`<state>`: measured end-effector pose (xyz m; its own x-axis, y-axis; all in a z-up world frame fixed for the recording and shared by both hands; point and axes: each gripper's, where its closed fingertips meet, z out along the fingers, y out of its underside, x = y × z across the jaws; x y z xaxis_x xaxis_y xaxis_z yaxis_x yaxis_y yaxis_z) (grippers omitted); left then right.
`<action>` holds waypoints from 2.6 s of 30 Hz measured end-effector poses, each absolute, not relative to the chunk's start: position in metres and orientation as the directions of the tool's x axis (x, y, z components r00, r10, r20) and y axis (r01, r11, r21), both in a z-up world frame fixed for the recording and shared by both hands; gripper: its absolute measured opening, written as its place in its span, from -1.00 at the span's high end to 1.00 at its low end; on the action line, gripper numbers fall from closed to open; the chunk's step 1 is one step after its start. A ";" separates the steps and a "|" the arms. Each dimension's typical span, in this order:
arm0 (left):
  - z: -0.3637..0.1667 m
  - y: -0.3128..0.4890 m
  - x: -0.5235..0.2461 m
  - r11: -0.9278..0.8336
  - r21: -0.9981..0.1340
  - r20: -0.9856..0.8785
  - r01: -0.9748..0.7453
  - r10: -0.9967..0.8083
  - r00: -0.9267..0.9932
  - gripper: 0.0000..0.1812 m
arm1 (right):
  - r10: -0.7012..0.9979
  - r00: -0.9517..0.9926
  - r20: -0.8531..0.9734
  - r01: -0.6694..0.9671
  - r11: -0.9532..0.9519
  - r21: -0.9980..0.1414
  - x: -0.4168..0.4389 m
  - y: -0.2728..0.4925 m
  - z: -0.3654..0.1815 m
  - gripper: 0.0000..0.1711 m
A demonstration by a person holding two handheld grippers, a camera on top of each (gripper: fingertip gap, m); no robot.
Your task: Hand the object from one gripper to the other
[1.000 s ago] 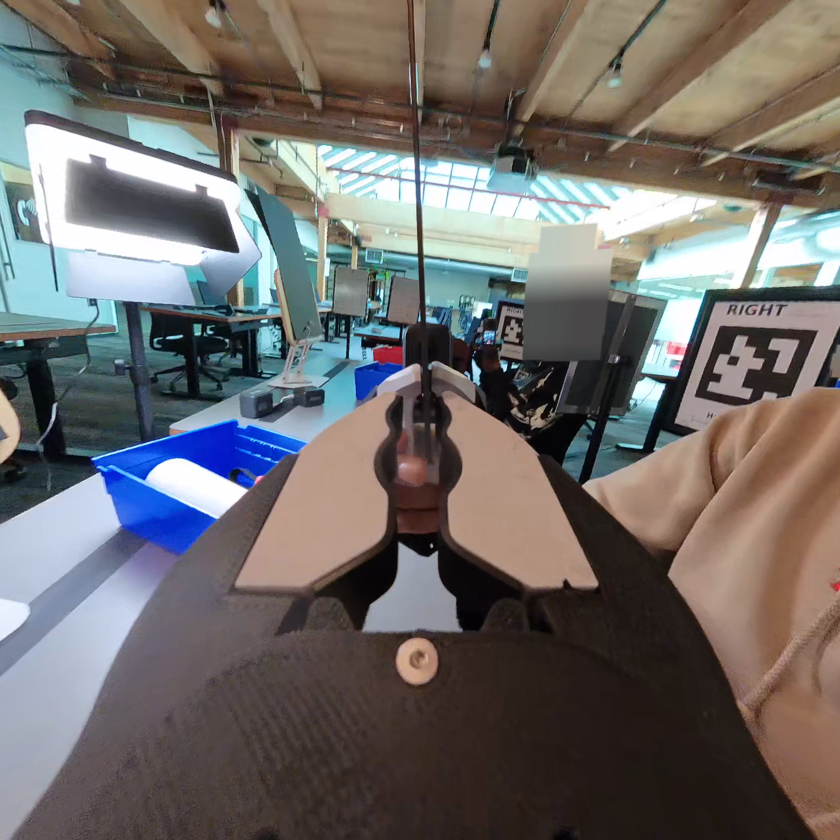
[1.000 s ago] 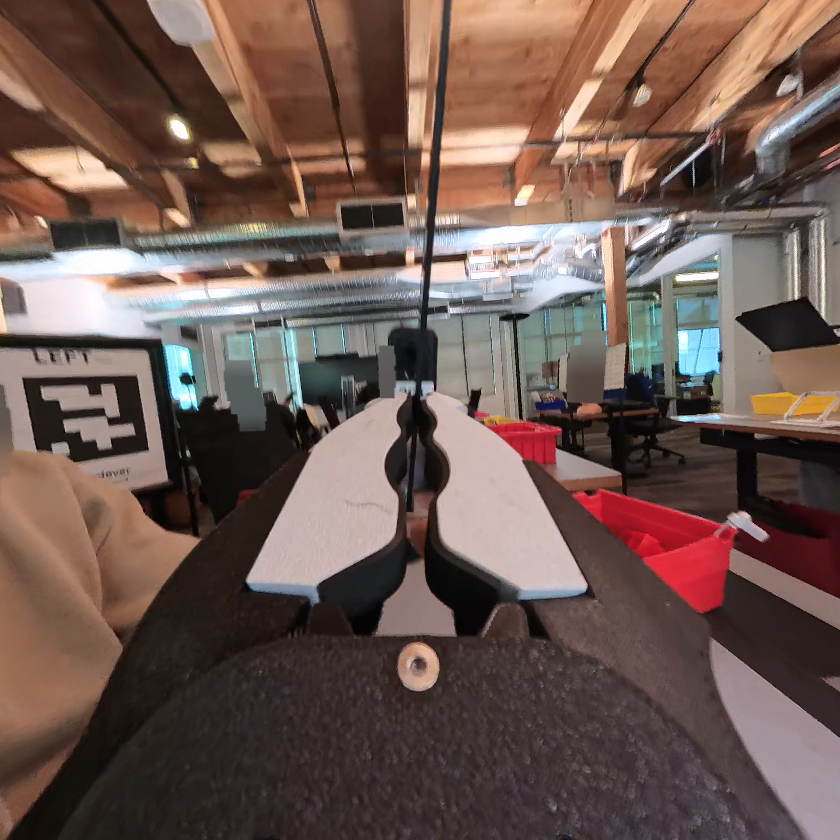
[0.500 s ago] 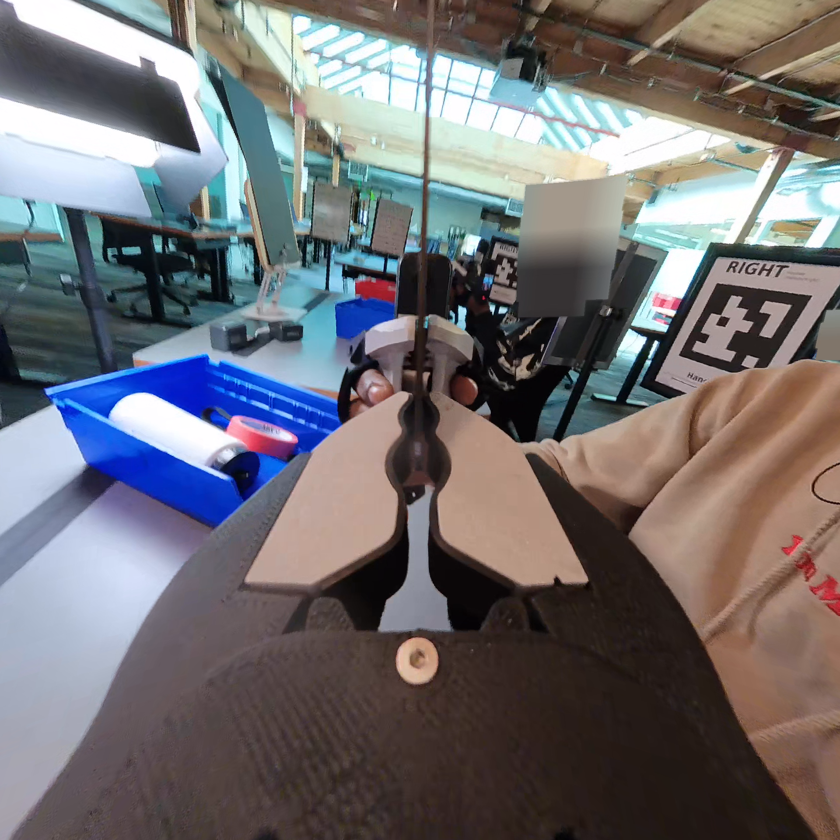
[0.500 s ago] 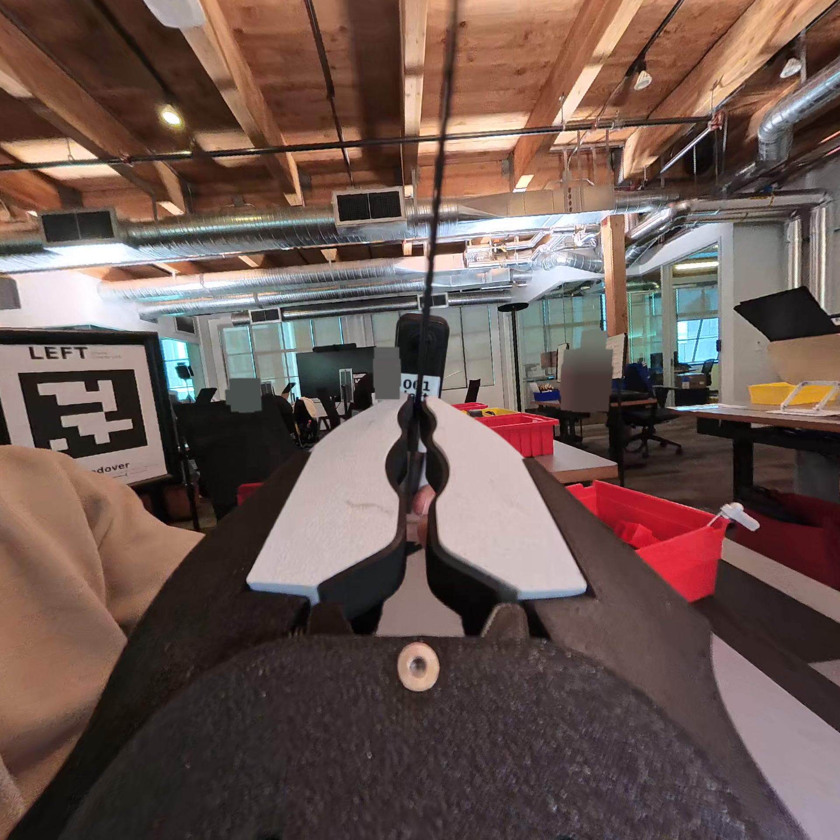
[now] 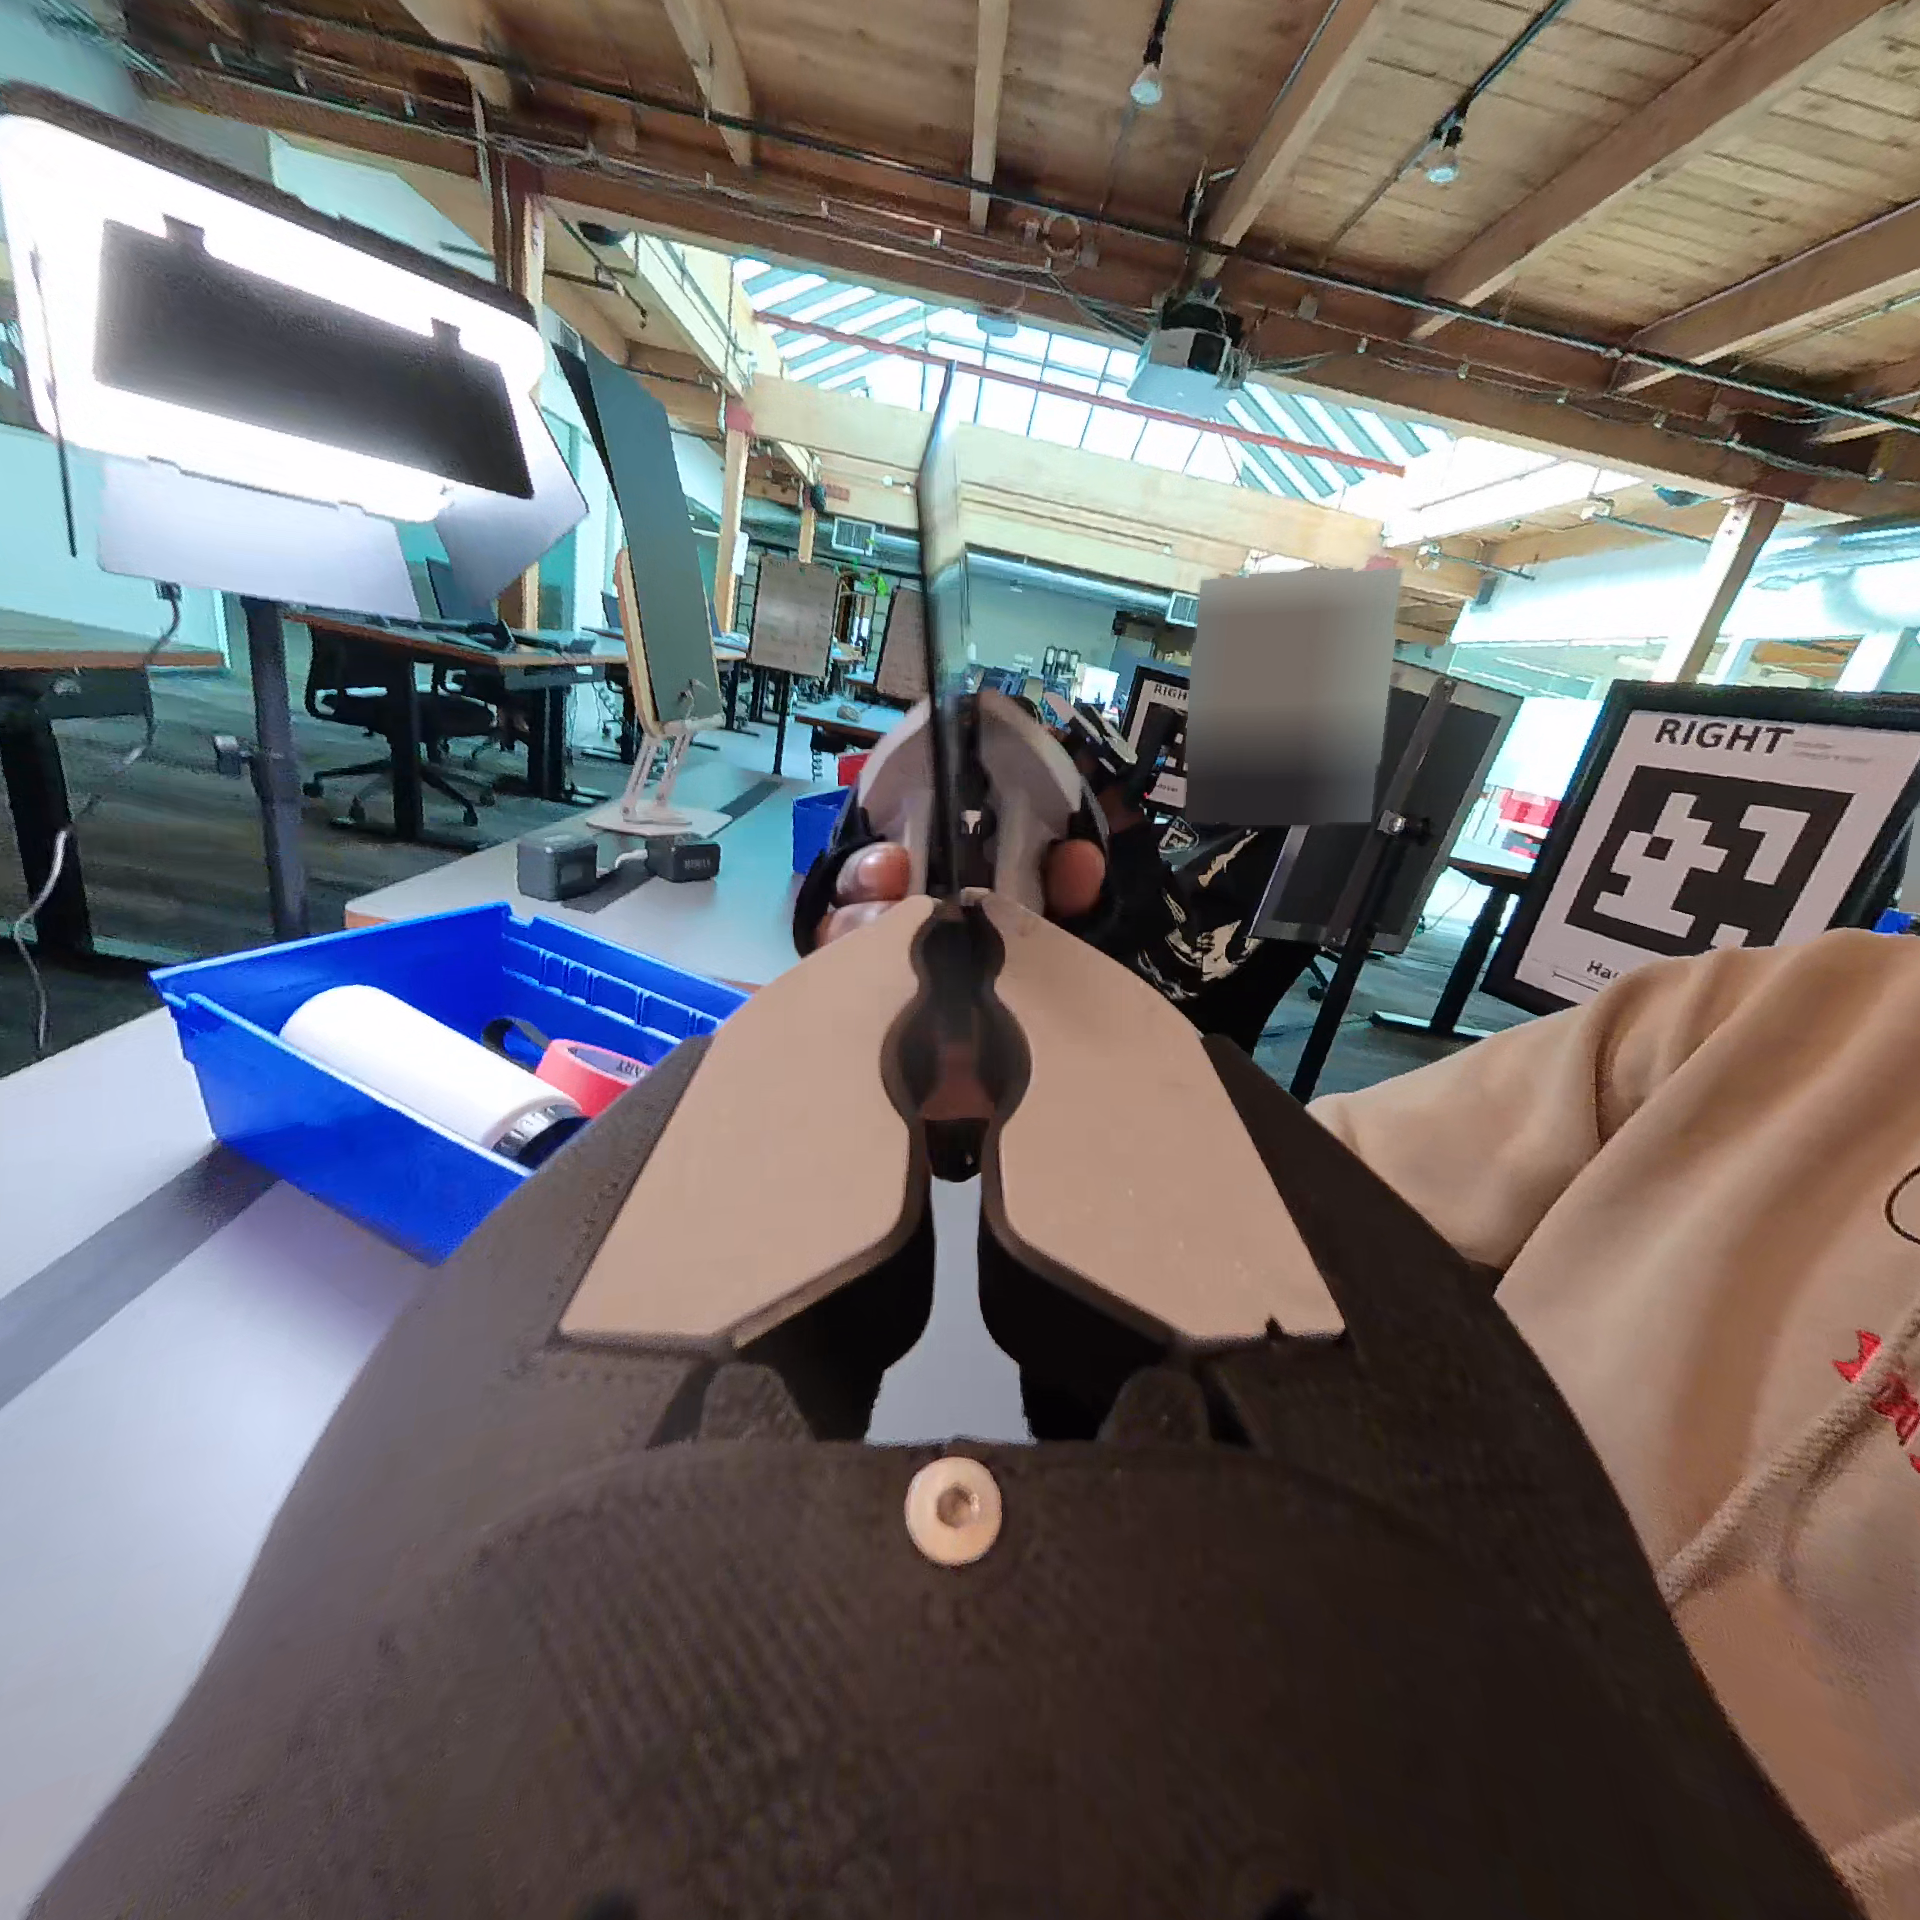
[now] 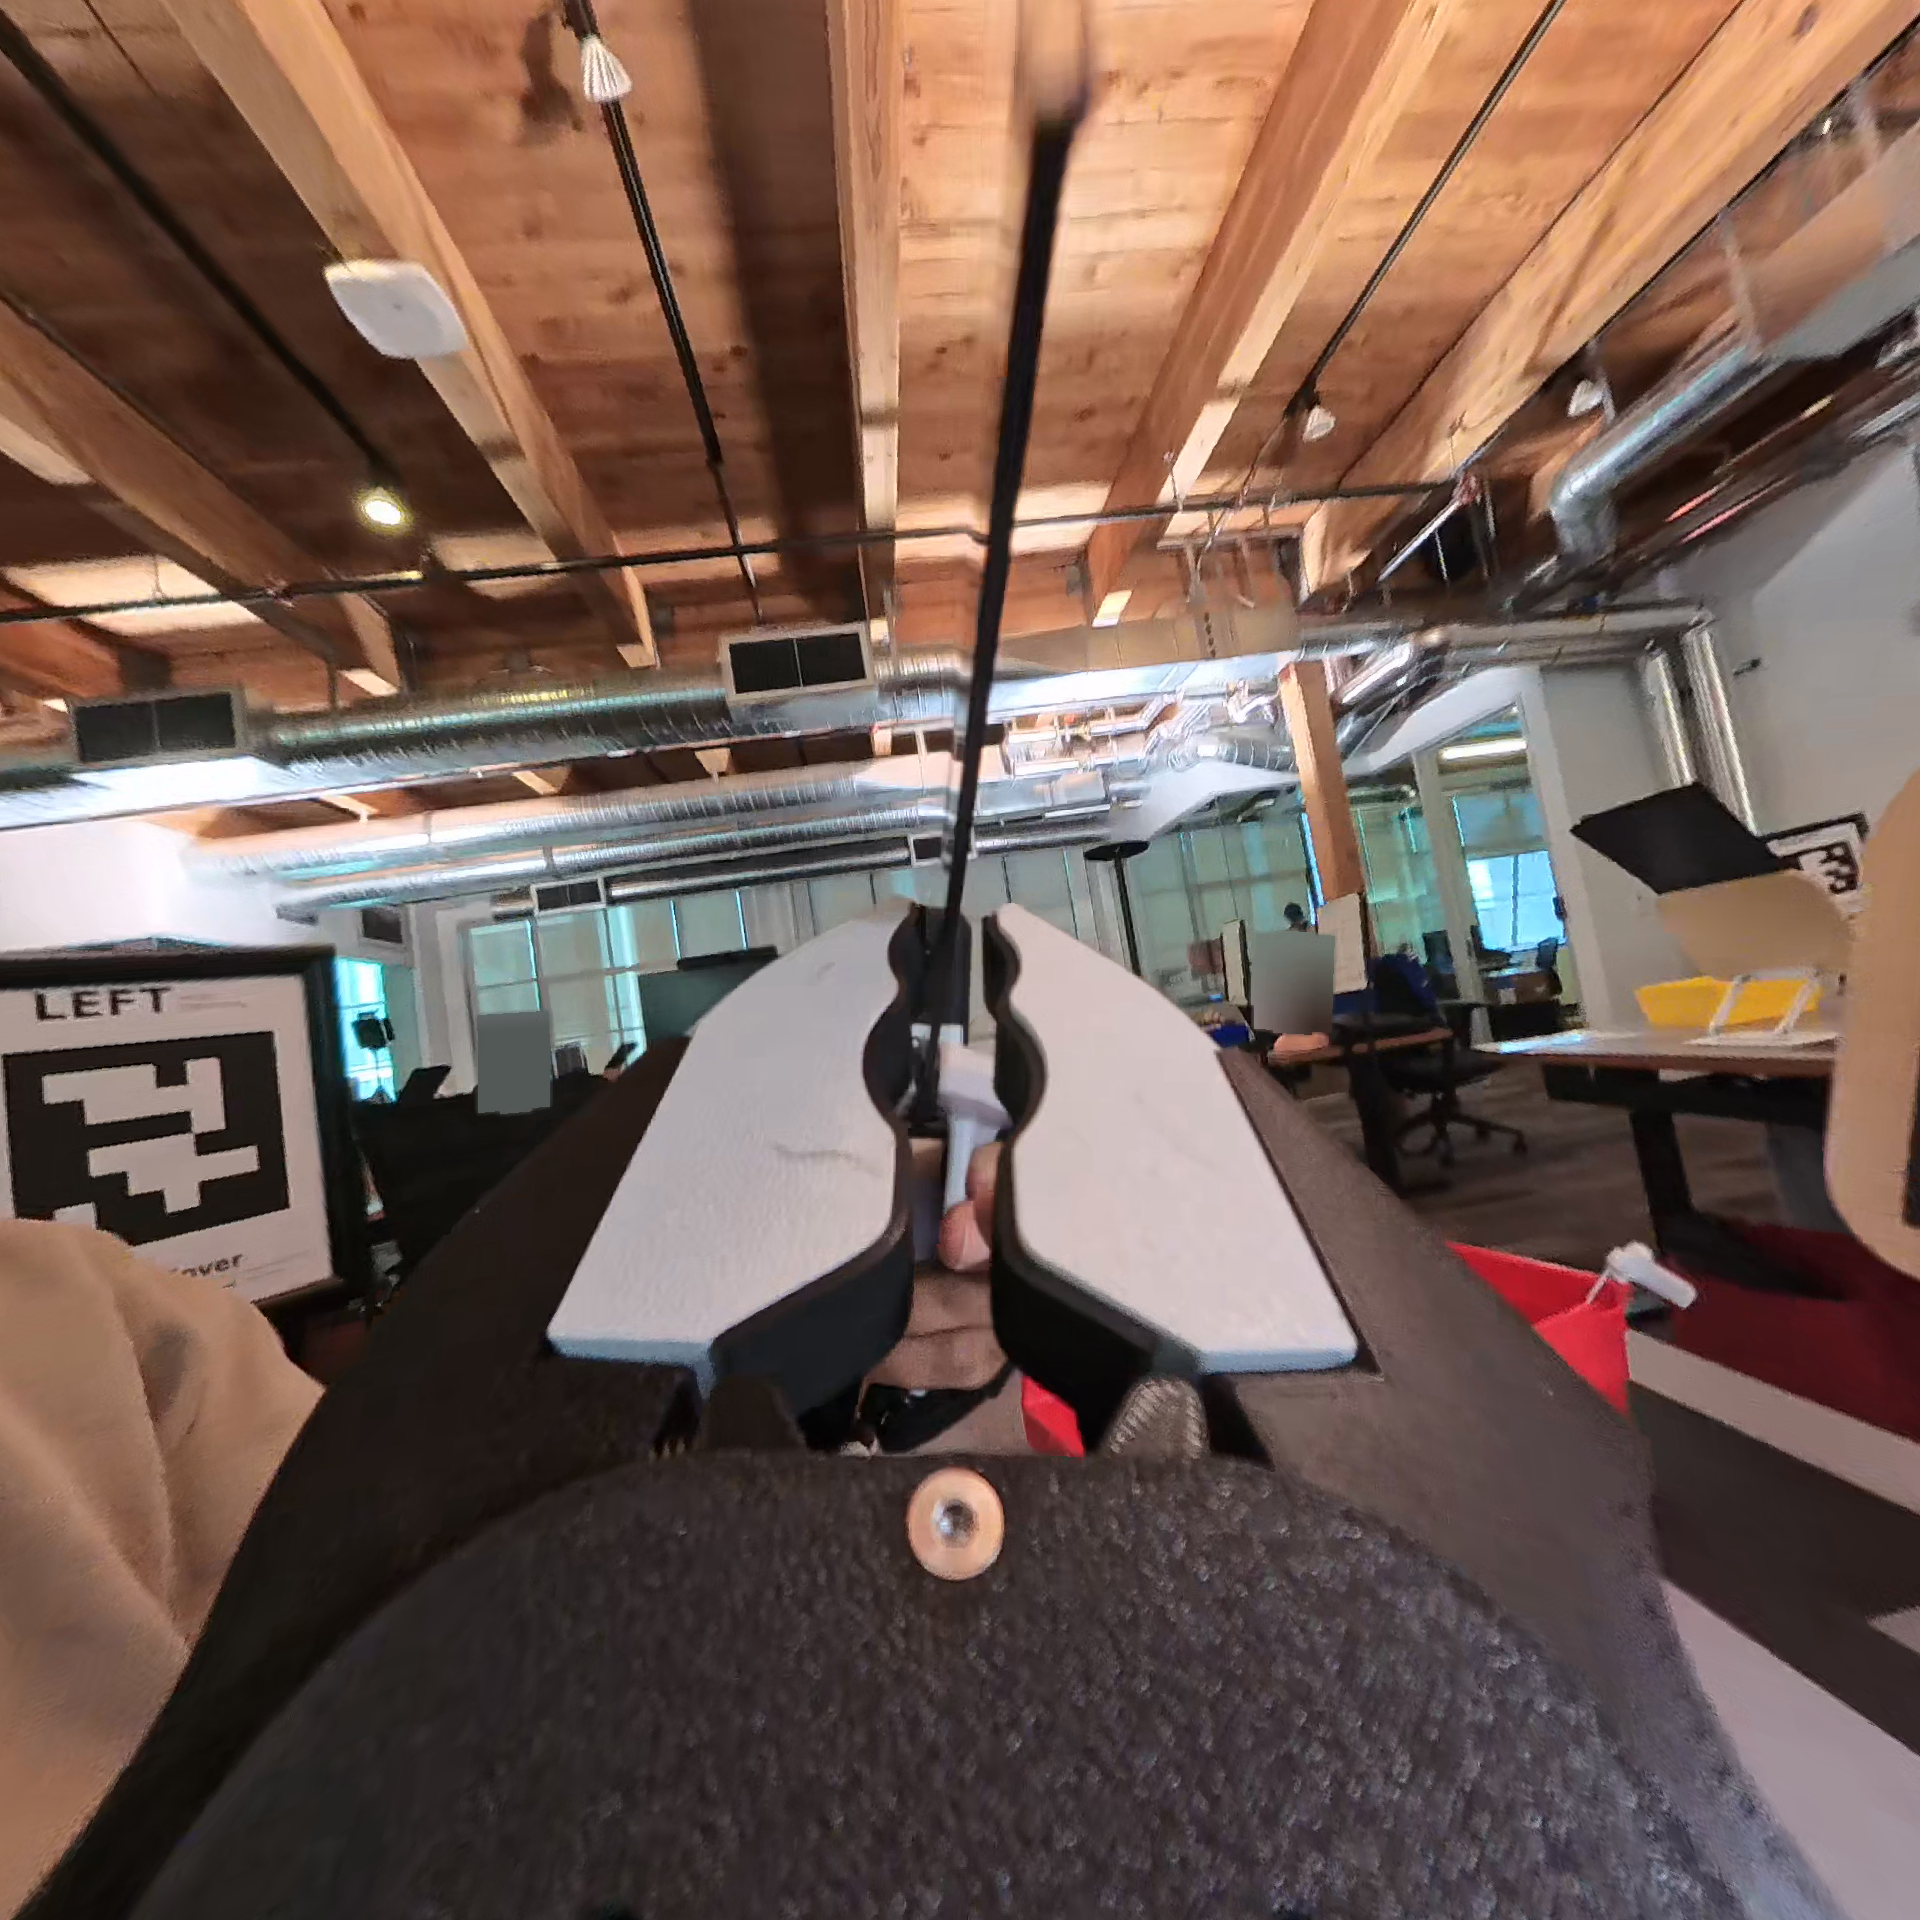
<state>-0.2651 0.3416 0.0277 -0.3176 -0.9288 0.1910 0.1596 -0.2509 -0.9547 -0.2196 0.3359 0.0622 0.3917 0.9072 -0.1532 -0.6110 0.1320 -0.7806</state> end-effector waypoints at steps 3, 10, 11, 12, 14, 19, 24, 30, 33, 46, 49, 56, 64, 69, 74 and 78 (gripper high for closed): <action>0.035 0.342 -0.267 -0.266 -0.937 0.186 0.229 -0.930 -0.317 0.98 | 0.909 0.395 -0.134 -0.606 0.148 -0.782 -0.215 0.331 0.066 0.98; 0.040 0.336 -0.253 -0.304 -0.854 0.199 0.422 -0.941 -0.275 0.97 | 0.914 0.356 -0.196 -0.639 0.084 -0.765 -0.241 0.336 0.051 0.98; 0.040 0.338 -0.254 -0.300 -0.857 0.202 0.418 -0.944 -0.263 0.97 | 0.911 0.350 -0.217 -0.648 0.068 -0.759 -0.243 0.339 0.049 0.98; 0.039 0.341 -0.256 -0.307 -0.862 0.209 0.404 -0.941 -0.267 0.97 | 0.910 0.345 -0.232 -0.643 0.049 -0.764 -0.244 0.341 0.048 0.98; 0.043 0.346 -0.263 -0.323 -0.855 0.220 0.407 -0.934 -0.280 0.98 | 0.901 0.363 -0.237 -0.610 0.038 -0.792 -0.243 0.344 0.047 0.95; 0.049 0.355 -0.272 -0.320 -0.851 0.229 0.417 -0.940 -0.252 0.96 | 0.894 0.388 -0.224 -0.652 0.094 -0.752 -0.222 0.342 0.058 0.98; 0.048 0.358 -0.268 -0.346 -0.782 0.265 0.518 -0.938 -0.225 0.88 | 0.893 0.382 -0.240 -0.696 0.106 -0.711 -0.229 0.342 0.052 0.98; 0.044 0.356 -0.265 -0.342 -0.840 0.260 0.421 -0.935 -0.242 0.89 | 0.894 0.347 -0.285 -0.695 0.041 -0.718 -0.243 0.350 0.040 0.98; 0.051 0.363 -0.278 -0.334 -0.860 0.253 0.387 -0.936 -0.244 0.89 | 0.879 0.389 -0.276 -0.679 0.072 -0.730 -0.229 0.353 0.045 0.83; 0.054 0.372 -0.283 -0.323 -0.850 0.259 0.416 -0.944 -0.205 0.97 | 0.888 0.326 -0.325 -0.727 0.016 -0.686 -0.254 0.355 0.023 0.97; 0.044 0.376 -0.288 -0.256 -0.934 0.219 0.247 -0.961 -0.168 0.98 | 0.898 0.286 -0.335 -0.565 -0.125 -0.816 -0.279 0.365 -0.002 0.95; -0.008 0.350 -0.285 -0.033 -0.981 0.070 -0.189 -0.978 -0.194 0.98 | 0.909 0.404 -0.102 -0.265 0.010 -0.964 -0.256 0.363 -0.003 0.67; 0.010 0.391 -0.271 -0.214 -0.975 0.213 0.066 -0.977 -0.016 0.67 | 0.831 0.556 0.039 -0.246 0.209 -0.946 -0.253 0.366 0.003 0.98; 0.016 0.392 -0.257 -0.193 -0.968 0.205 0.161 -0.977 0.056 0.14 | 0.502 0.811 0.300 0.021 0.487 -0.873 -0.242 0.375 0.004 0.98; 0.021 0.382 -0.254 -0.176 -0.965 0.183 0.193 -0.983 0.018 0.02 | 0.169 0.793 0.585 0.390 0.597 -0.701 -0.266 0.371 -0.011 0.98; 0.021 0.378 -0.260 -0.098 -0.982 0.098 0.160 -0.995 -0.003 0.02 | 0.139 0.751 0.645 0.452 0.605 -0.656 -0.276 0.371 -0.016 0.92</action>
